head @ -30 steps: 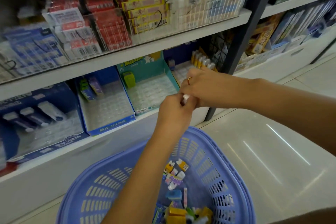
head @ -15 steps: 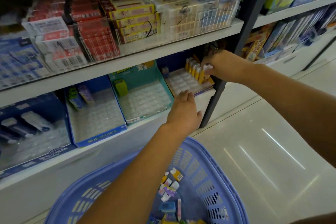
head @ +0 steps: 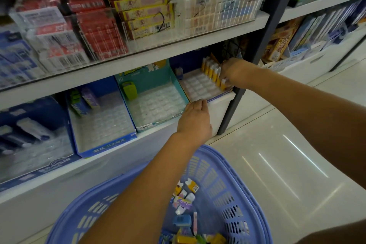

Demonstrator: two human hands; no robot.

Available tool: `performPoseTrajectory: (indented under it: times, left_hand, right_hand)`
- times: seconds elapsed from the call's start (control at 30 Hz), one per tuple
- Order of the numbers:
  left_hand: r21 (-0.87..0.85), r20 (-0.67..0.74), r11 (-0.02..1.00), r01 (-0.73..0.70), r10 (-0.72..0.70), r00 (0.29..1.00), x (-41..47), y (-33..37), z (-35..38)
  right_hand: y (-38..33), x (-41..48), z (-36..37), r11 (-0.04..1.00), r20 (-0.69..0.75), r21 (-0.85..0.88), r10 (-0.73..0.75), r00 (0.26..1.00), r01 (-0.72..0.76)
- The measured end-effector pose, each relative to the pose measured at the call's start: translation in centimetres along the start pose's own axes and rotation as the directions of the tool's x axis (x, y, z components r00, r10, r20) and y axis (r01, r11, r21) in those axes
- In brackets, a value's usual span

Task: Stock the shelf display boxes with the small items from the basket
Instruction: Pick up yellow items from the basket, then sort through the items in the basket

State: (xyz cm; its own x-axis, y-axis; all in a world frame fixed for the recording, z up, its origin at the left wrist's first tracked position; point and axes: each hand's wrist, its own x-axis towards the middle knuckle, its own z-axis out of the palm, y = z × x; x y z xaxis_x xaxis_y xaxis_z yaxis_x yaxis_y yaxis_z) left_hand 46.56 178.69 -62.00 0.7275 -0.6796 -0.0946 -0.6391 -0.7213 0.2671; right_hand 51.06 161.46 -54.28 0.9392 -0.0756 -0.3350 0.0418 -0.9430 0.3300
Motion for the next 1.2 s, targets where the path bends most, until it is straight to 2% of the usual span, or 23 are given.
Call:
performPoseTrajectory:
  times: [0.07,0.2,0.27,0.43,0.5,0.57,0.63,0.7,0.77,0.87,0.93,1.03,1.1,1.2]
  left_hand:
    - [-0.009,0.008,1.000,0.005,-0.005,1.000,0.0,0.0,-0.1]
    - [-0.023,0.026,1.000,0.016,-0.016,1.000,0.0,0.0,-0.5]
    - [-0.021,0.032,1.000,0.013,-0.012,0.999,-0.1,0.0,-0.7]
    - [-0.005,0.072,1.000,-0.002,0.003,0.997,-0.5,0.0,-1.0]
    - [-0.083,0.008,0.996,-0.031,0.032,0.999,-1.7,0.0,-0.8]
    - [-0.226,-0.126,0.972,-0.062,0.034,0.991,-3.8,-0.3,-0.1]
    - [-0.339,-0.198,0.939,-0.054,-0.015,0.980,-6.6,-1.3,1.4]
    - [-0.378,-0.129,0.925,0.030,-0.085,0.988,-9.6,-3.1,3.9]
    - [-0.378,0.058,0.904,0.199,-0.192,0.980,-12.7,-5.9,7.5]
    - [-0.245,0.392,0.864,0.440,-0.326,0.860,-16.8,-10.0,12.7]
    - [-0.131,0.529,0.852,0.506,-0.371,0.763,-19.8,-12.6,15.8]
    - [-0.145,0.639,0.801,0.581,-0.372,0.673,-23.0,-14.8,19.3]
    - [-0.142,0.655,0.806,0.575,-0.359,0.665,-23.7,-15.2,20.6]
    - [0.018,0.555,0.859,0.511,-0.434,0.710,-23.0,-15.0,20.9]
  right_hand:
    - [0.1,-0.4,-0.2,0.999,-0.001,0.029,-0.017,1.000,0.017]
    - [0.7,-1.0,0.5,0.996,-0.045,-0.079,-0.044,0.998,0.041]
    - [0.2,-1.0,0.9,0.992,-0.042,-0.130,0.000,0.999,-0.005]
    - [-1.2,-1.3,1.2,0.990,0.030,-0.018,0.143,0.989,-0.142]
    - [-1.8,-1.9,0.8,0.987,0.007,-0.028,0.156,0.988,-0.156]
    - [-2.5,-3.0,-0.5,0.981,-0.023,-0.038,0.189,0.982,-0.190]
    - [-3.8,-4.6,-2.2,0.989,-0.066,-0.047,0.138,0.988,-0.141]
    - [-6.2,-6.0,-3.3,0.998,-0.085,-0.045,-0.053,0.995,0.050]
    - [-10.2,-7.3,-2.9,0.966,0.067,0.044,-0.257,0.964,0.255]
    - [-16.3,-8.5,1.0,0.891,0.387,0.156,-0.452,0.804,0.426]
    - [-20.1,-8.5,5.3,0.870,0.472,0.232,-0.491,0.733,0.434]
    - [-23.6,-8.3,12.9,0.865,0.470,0.337,-0.498,0.729,0.373]
    - [-24.9,-8.3,17.1,0.874,0.482,0.387,-0.464,0.743,0.295]
    - [-26.2,-7.8,21.2,0.878,0.459,0.453,-0.381,0.802,0.157]
